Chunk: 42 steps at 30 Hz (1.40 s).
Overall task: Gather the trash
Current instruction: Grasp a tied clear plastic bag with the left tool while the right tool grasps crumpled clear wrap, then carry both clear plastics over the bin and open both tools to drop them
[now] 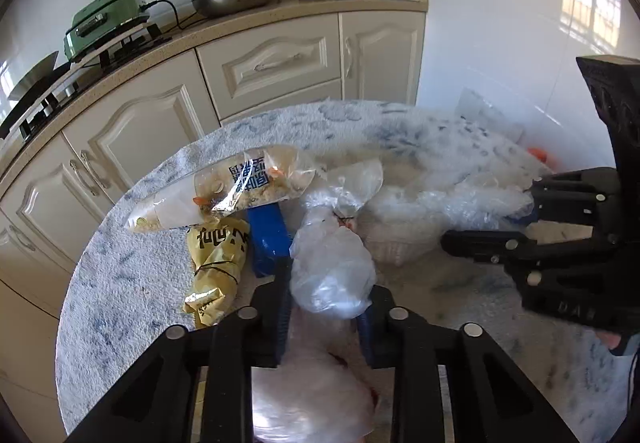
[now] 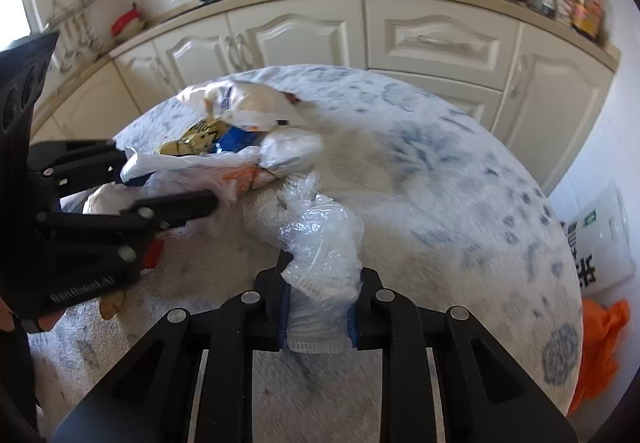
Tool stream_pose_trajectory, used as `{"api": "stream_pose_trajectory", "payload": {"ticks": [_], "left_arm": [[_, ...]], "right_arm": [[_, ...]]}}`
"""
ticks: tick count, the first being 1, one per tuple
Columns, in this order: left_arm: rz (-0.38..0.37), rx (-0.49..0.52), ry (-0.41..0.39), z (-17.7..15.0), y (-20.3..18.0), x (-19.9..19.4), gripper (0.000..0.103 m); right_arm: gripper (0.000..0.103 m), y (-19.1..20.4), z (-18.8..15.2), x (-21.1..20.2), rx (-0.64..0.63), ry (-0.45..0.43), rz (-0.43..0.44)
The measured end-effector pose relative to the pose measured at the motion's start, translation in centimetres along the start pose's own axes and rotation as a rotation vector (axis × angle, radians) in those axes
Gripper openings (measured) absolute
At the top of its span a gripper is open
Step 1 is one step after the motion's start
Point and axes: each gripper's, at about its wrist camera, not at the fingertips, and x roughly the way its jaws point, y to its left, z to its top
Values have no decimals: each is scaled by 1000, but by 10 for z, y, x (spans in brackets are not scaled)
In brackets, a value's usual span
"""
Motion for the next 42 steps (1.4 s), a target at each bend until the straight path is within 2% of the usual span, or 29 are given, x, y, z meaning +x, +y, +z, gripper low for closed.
{"api": "stream_pose_trajectory", "payload": {"ticks": [7,10,13,15,18,20,21,22,23,24,25,26,29,32,35,42], "left_arm": [[-41,-18,-32,-15,-10,-22,19],[-43,-22,-58,-18,-19,-37,11],[-66,-25,-65,-21,-28,-47,11],[-41,-14,-53,-22,-36,-45,12],[-16,1,-10,-22,-40,-36,35],[28,25,11,-21,-44,-29,87],[29,43,14,-19,-46,-25,91],[22,54,23,-18,-48,-21,83],[12,59,40,-17,-51,-17,60],[-18,57,81,-16,-52,-9,49],[-70,22,71,-14,-50,-10,37],[-90,12,85,-13,-50,-7,30],[-73,39,79,-12,-57,-12,26],[-97,36,56,-12,-59,-23,26],[-118,18,6,-9,-63,-44,26],[-134,5,-176,4,-82,-106,26]], "right_arm": [[20,-16,-18,-33,59,-43,-1],[20,-21,-26,-47,79,-64,-11],[20,-29,-35,-67,108,-88,-15],[20,-33,-38,-72,115,-87,-23],[20,-35,-45,-78,117,-79,-24],[20,-35,-48,-80,113,-76,-24],[20,-35,-49,-80,112,-77,-22],[20,-35,-50,-81,113,-77,-19],[20,-35,-52,-82,114,-79,-19],[20,-35,-52,-82,117,-80,-19],[20,-36,-53,-83,120,-82,-18],[20,-37,-53,-84,125,-85,-17],[20,-40,-55,-92,134,-98,-20],[20,-43,-57,-100,140,-113,-28],[20,-46,-59,-111,152,-134,-35],[20,-55,-62,-148,179,-214,-48]]}}
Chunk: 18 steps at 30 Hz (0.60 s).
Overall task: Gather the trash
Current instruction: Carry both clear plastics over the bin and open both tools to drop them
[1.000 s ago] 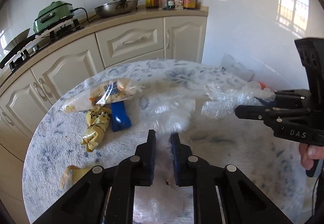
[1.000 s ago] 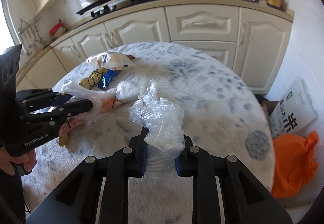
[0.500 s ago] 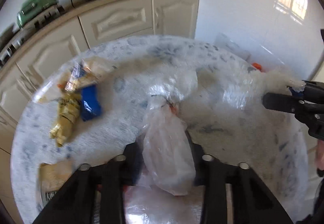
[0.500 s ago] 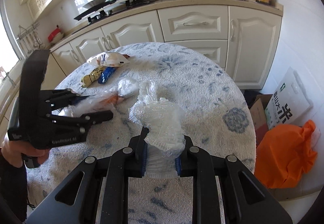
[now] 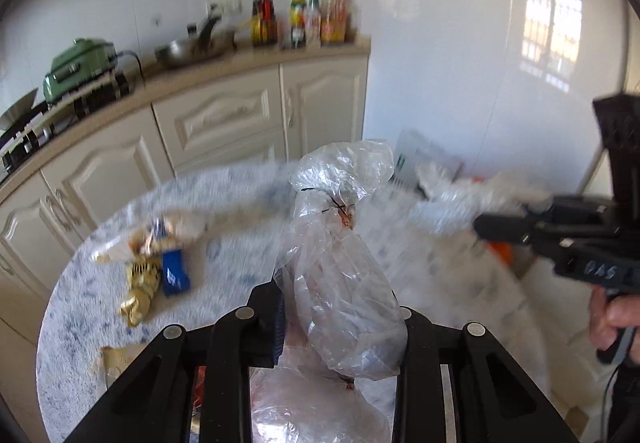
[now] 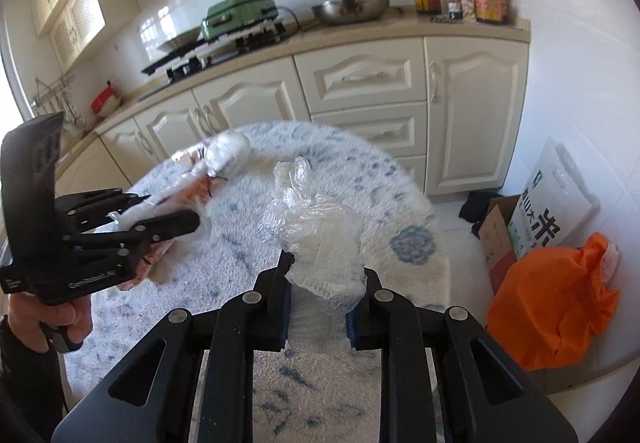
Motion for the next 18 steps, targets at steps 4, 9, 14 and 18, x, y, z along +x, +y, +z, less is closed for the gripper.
{"api": "stream_pose_trajectory", "payload": {"ticks": [4,9,14,18], "left_arm": [[-10,-19,-83,6,-18,-27,26],[-45,-52,-143,6,-46,-50,27],[-104,-88,-169,7,-71,-48,27],[-164,-103,-172,10,-94,-36,27]], "right_arm": [[20,-7,4,-25,16,-51,-9],[20,-18,6,-55,26,-103,-42],[20,-39,3,-89,50,-153,-102],[20,-65,-8,-112,90,-174,-159]]}}
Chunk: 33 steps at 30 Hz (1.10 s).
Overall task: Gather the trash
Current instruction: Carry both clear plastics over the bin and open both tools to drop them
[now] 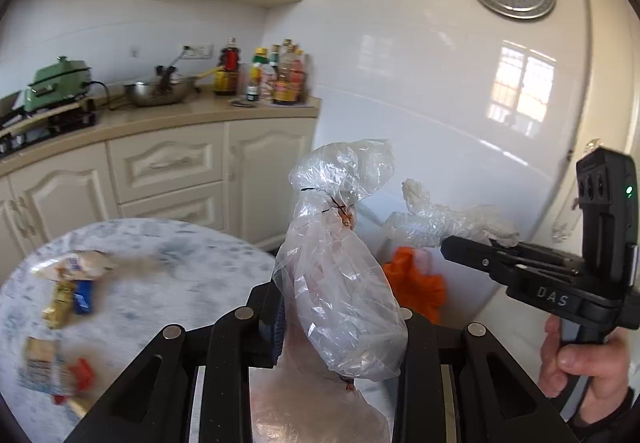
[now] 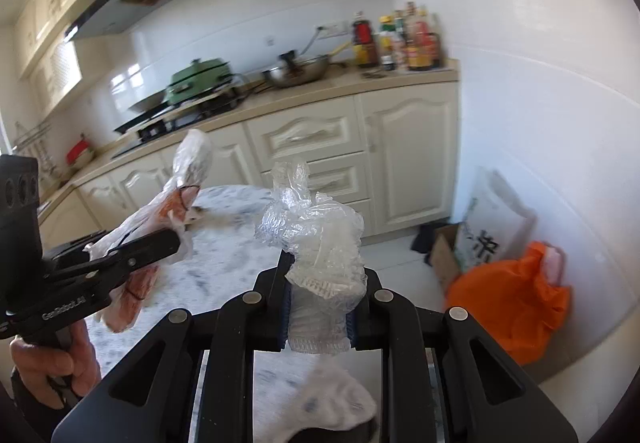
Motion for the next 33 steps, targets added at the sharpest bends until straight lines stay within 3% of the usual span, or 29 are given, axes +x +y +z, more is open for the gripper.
{"api": "stream_pose_trajectory", "payload": {"ticks": [5,12,20,28,31,33], "left_arm": [[-71,-17,32,-7,-29,31,27],[-150,-41,135,-18,-72,95,27],[-189,-48,321,-44,-110,185,28],[-161,-41,487,-66,-129,277,26],[-132,-18,554,-75,-144,302,30],[-122,-5,576,-73,-151,313,45]], "right_arm": [[20,-54,-19,-19,76,6,-87],[20,-123,-60,-26,180,65,-193],[21,-177,-108,9,277,185,-223],[21,-216,-149,56,374,291,-214],[24,-227,-165,75,398,360,-232],[43,-233,-174,81,420,384,-234]]}}
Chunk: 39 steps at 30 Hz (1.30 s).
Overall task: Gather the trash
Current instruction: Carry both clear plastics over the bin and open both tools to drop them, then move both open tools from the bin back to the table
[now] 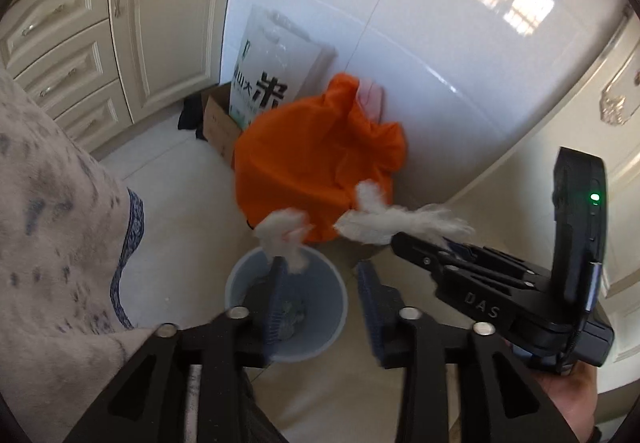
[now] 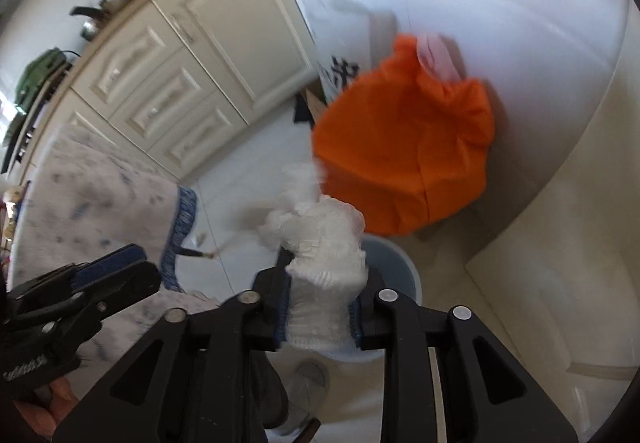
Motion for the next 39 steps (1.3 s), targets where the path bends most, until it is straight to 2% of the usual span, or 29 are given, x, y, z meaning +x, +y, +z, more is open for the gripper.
{"api": "stream_pose_trajectory", "payload": {"ticks": [2,3,4,6,8,12,21,28,33,39], "left_arm": [[30,15,-4,8,-4,4,77],[51,24,-11,9,-8,5,85],[62,29,-17,6,-12,5,87],[89,30,-17,2,-21,5,92],[118,24,-17,1,-25,7,96],[134,35,-55,-13,-36,-9,99],[137,53,-191,-45,-36,-85,102],[137,31,-318,-79,-12,-167,102],[167,0,-414,-107,9,-228,102],[220,-64,-511,-145,43,-283,102]], "right_arm": [[58,-5,-3,5,13,7,-12],[65,-9,-5,5,24,7,-11],[67,-11,-6,5,32,7,-7],[88,-14,-8,2,46,3,-15],[100,-17,-9,0,55,-2,-21],[103,-17,-9,-7,67,-17,-39],[103,6,-4,-44,49,-87,-26],[103,47,9,-87,-10,-176,-8],[103,89,18,-117,-76,-239,19],[103,146,22,-146,-161,-305,54]]}}
